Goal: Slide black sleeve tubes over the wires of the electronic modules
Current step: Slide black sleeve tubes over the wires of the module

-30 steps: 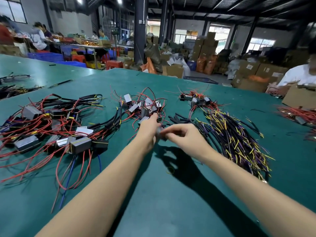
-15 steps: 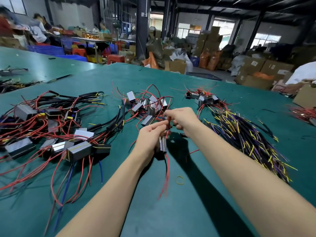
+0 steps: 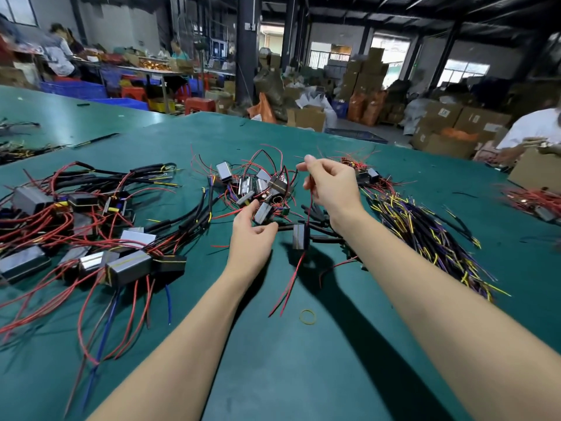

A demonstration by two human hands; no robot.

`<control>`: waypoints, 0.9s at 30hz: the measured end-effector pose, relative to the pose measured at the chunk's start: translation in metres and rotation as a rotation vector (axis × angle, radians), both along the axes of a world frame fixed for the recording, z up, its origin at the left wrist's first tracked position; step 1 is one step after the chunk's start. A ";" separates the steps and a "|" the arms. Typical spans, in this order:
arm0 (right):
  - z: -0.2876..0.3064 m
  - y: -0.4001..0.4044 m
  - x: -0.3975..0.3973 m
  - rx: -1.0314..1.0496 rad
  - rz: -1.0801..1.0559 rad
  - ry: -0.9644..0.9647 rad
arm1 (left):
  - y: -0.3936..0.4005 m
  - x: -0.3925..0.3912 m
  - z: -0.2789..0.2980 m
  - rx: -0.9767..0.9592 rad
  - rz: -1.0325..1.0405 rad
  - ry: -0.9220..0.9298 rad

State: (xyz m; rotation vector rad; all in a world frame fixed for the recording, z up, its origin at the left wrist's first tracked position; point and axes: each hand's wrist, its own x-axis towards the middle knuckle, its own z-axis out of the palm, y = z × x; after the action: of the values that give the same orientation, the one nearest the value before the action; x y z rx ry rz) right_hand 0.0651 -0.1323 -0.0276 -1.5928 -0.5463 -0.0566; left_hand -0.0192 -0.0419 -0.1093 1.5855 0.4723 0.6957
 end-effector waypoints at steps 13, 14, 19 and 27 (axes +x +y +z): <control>-0.007 0.000 0.000 -0.297 -0.042 0.150 | -0.003 0.001 0.001 0.197 0.159 -0.115; -0.008 0.000 0.001 -0.288 -0.072 0.193 | 0.001 -0.001 0.003 0.092 0.173 -0.191; 0.005 -0.013 0.006 0.065 -0.205 0.339 | 0.009 -0.008 0.004 -0.071 0.340 -0.232; 0.024 -0.044 -0.016 0.193 0.136 0.231 | -0.005 -0.005 0.004 0.282 0.091 -0.129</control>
State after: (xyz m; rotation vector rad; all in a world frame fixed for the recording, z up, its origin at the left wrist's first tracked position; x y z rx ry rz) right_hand 0.0491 -0.1766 -0.0036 -1.3495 -0.4531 0.1705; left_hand -0.0244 -0.0466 -0.1052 1.7762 0.3643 0.9606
